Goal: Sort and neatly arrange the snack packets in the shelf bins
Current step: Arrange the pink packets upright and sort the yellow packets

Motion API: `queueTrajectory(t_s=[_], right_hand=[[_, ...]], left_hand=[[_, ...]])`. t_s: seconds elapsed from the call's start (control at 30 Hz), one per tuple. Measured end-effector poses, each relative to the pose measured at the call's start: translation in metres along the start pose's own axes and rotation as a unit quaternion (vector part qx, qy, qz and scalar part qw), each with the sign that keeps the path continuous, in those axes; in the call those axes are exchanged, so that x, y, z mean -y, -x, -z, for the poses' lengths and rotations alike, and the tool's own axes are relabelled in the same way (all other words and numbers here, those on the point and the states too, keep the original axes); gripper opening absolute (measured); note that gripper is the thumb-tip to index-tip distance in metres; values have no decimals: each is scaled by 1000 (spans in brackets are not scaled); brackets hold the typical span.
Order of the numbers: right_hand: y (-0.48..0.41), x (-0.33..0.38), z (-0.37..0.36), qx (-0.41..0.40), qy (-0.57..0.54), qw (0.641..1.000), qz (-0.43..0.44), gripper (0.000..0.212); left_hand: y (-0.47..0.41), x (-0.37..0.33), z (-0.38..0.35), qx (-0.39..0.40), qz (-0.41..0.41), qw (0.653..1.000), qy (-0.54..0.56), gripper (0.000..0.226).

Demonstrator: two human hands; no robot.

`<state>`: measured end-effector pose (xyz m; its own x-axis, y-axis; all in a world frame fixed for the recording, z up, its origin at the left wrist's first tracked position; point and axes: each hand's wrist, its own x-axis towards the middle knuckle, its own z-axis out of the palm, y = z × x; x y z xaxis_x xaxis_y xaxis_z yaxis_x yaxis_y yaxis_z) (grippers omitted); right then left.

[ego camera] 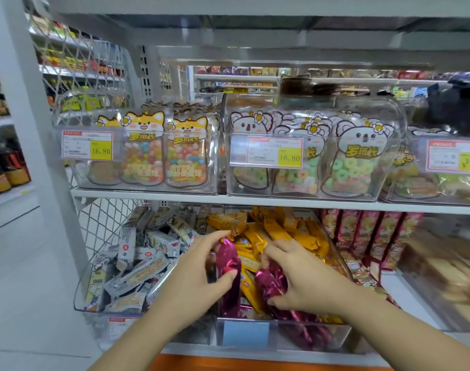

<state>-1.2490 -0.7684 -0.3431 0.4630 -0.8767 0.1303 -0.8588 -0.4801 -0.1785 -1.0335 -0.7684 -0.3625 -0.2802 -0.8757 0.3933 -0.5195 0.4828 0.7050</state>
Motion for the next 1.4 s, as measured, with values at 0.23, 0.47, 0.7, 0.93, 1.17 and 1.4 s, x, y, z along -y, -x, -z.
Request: queueTrajectory(t_s=[0.23, 0.47, 0.7, 0.93, 1.17, 1.4], right_hand=[[7, -5, 21, -61, -105, 992, -20, 46], [29, -9, 34, -246, -207, 947, -29, 62], [58, -2, 43, -380, -215, 899, -25, 51], [96, 6, 63, -483, -203, 852, -7, 44], [132, -12, 59, -587, -123, 800, -21, 49], [173, -53, 50, -608, -60, 788, -73, 51]], left_hand=[[-2, -22, -2, -33, -32, 997, 63, 55], [3, -49, 1, -88, -101, 991, 29, 53], [8, -82, -1, -110, -192, 975, -15, 56], [13, -109, -6, -140, -275, 951, -20, 44], [8, -126, -40, -129, -322, 938, 20, 41], [-11, -158, -99, -77, -409, 908, 46, 33]])
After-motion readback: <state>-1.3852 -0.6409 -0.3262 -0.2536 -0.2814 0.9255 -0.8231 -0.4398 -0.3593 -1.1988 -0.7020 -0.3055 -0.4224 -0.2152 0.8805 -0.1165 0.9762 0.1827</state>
